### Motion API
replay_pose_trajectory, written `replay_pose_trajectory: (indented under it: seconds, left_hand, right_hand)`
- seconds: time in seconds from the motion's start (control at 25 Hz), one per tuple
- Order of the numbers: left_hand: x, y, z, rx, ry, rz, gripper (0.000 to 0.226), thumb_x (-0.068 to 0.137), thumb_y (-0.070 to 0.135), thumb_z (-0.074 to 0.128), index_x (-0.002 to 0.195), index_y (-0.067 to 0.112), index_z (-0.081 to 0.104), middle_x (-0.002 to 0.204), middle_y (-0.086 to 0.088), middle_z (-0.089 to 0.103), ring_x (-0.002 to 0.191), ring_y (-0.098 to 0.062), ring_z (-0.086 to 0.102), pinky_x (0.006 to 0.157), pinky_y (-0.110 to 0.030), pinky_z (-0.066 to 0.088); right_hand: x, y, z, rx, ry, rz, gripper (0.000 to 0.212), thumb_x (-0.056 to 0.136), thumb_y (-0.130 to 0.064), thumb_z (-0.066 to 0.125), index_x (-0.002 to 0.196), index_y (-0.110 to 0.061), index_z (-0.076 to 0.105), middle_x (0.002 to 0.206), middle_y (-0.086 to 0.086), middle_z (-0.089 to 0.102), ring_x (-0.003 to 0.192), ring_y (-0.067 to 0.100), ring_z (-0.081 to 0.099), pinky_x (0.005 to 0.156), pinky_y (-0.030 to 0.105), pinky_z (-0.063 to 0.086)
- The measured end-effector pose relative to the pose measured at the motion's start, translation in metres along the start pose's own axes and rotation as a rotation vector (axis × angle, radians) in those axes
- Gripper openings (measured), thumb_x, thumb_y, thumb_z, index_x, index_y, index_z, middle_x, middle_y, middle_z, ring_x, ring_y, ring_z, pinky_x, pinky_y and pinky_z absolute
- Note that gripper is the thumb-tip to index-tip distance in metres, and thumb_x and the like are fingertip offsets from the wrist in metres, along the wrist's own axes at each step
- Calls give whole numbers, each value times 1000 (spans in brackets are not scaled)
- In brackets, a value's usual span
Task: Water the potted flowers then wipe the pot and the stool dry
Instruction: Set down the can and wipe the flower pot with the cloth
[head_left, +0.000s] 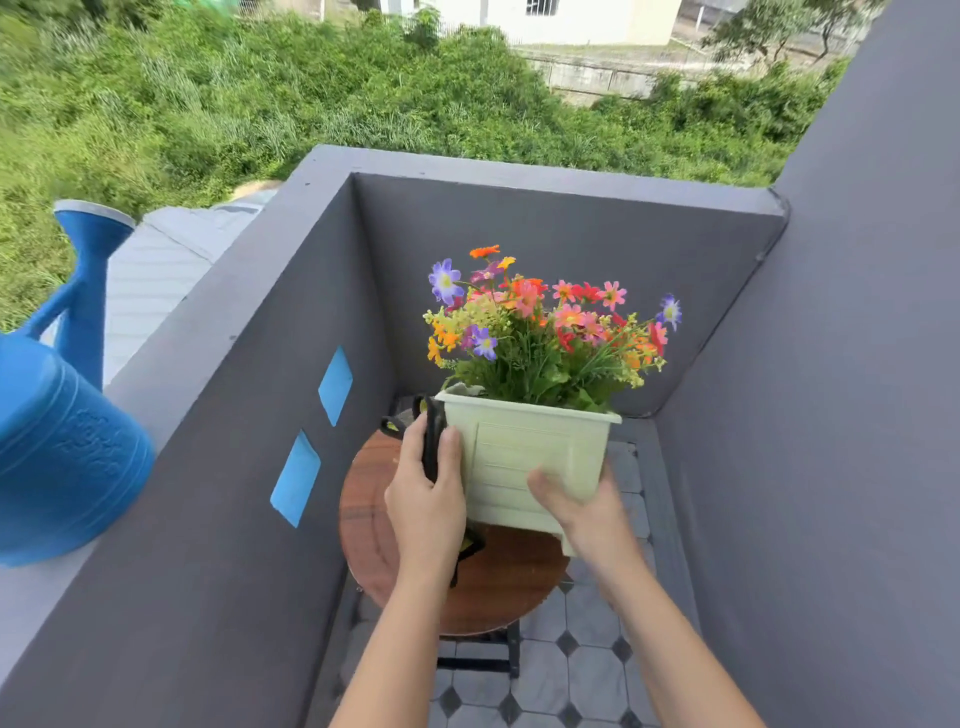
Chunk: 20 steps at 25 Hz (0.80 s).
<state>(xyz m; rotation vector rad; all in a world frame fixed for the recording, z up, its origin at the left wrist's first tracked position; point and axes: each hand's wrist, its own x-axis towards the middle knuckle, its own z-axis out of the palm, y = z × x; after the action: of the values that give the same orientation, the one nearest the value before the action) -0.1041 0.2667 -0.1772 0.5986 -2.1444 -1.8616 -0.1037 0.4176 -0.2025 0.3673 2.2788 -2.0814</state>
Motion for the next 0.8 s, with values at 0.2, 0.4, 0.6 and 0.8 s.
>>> replay_pose_trajectory:
  seconds: [0.2,0.4,0.6,0.8]
  left_hand:
    - [-14,3,-10,-59,6,77,30,96,29,47,121,44,49,115,28,54,112,5,47,85,2,32]
    - [23,7,-17,-106,-158,188,27,99,23,42,118,18,61,115,5,65,104,1,55,92,-12,41]
    - [53,13,-6,-155,-217,-22,32,99,38,41,114,20,63,109,10,67,106,-6,58,101,-30,43]
    - [26,13,-11,58,-113,134,33,99,35,41,124,25,59,109,12,64,105,-8,55,87,-17,39]
  right_hand:
    - [-2,10,6,-83,95,-78,40,83,-49,59,117,-31,51,104,-21,62,95,-10,59,76,1,42]
    - [-1,17,3,-79,49,-81,58,73,-73,54,119,-37,50,114,-20,61,103,-12,57,82,1,43]
    - [3,10,8,-60,60,-94,52,78,-50,54,125,-28,48,111,-17,61,103,-8,55,85,8,45]
    - [6,7,12,-66,92,-104,60,81,-48,56,133,-20,47,119,-5,63,108,12,59,95,30,46]
